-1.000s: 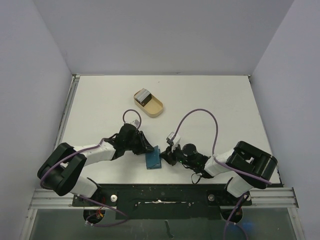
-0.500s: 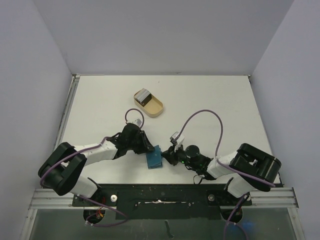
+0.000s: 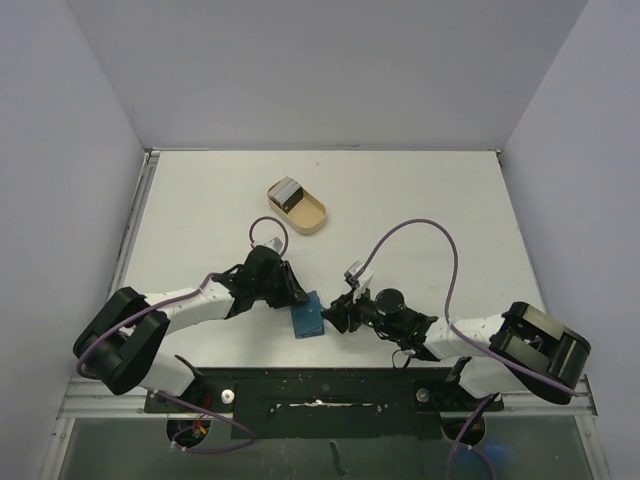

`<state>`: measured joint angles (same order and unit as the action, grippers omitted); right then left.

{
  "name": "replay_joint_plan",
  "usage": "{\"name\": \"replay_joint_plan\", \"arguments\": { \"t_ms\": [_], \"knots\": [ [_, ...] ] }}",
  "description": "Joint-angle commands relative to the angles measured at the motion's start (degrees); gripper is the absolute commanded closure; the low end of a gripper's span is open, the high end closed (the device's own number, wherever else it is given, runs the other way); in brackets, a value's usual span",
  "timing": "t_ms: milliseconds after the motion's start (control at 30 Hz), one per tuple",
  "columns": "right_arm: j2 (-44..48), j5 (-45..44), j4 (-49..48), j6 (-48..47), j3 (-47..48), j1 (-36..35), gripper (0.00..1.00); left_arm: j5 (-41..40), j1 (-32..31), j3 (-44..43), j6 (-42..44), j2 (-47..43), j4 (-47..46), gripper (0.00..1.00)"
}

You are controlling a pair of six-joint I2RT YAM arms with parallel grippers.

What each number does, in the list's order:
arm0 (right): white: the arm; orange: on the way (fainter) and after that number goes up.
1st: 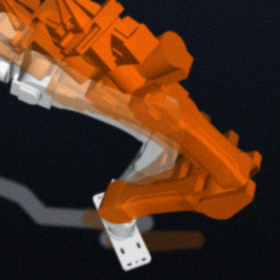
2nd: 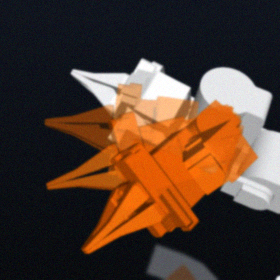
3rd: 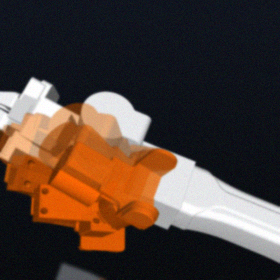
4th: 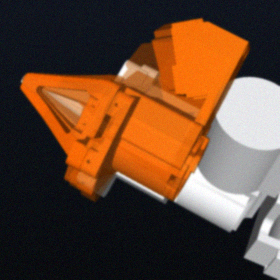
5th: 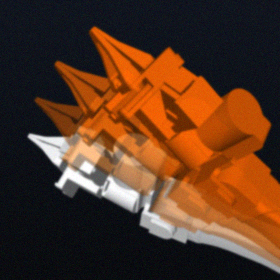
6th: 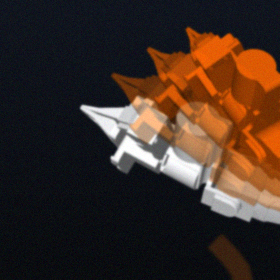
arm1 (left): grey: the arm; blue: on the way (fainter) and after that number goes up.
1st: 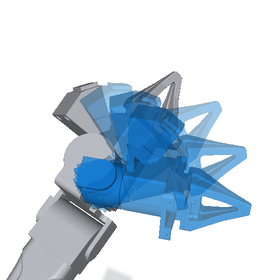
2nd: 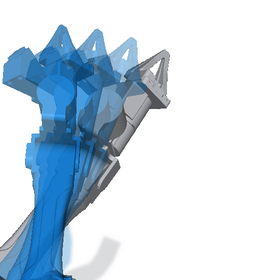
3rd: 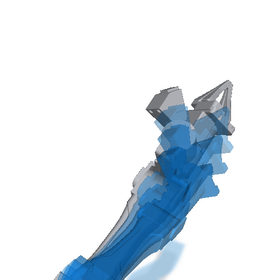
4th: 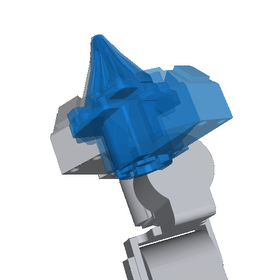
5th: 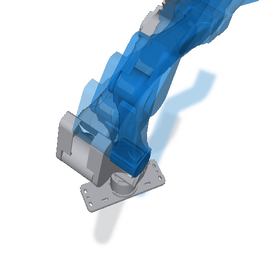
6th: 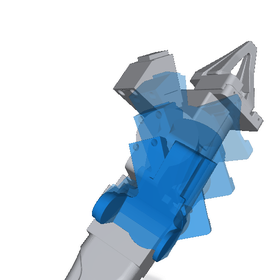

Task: Put the credit cards into the card holder
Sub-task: Close the card holder at the center of the board.

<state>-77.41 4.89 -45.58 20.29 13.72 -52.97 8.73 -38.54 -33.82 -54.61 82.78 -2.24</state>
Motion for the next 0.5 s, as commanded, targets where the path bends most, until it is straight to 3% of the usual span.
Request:
{"name": "replay_joint_plan", "arguments": {
  "t_ms": [0,467],
  "knots": [
    [5.62,-3.59,9.39,5.73,4.28,-0.35,0.60,-1.07,-0.02,-1.03,-0.24,-4.71,2.66,0.73],
    [15.26,-10.20,27.09,15.64,10.50,-0.52,0.56,4.85,-0.47,2.48,-2.61,-5.73,-3.24,0.72]
  ]
}}
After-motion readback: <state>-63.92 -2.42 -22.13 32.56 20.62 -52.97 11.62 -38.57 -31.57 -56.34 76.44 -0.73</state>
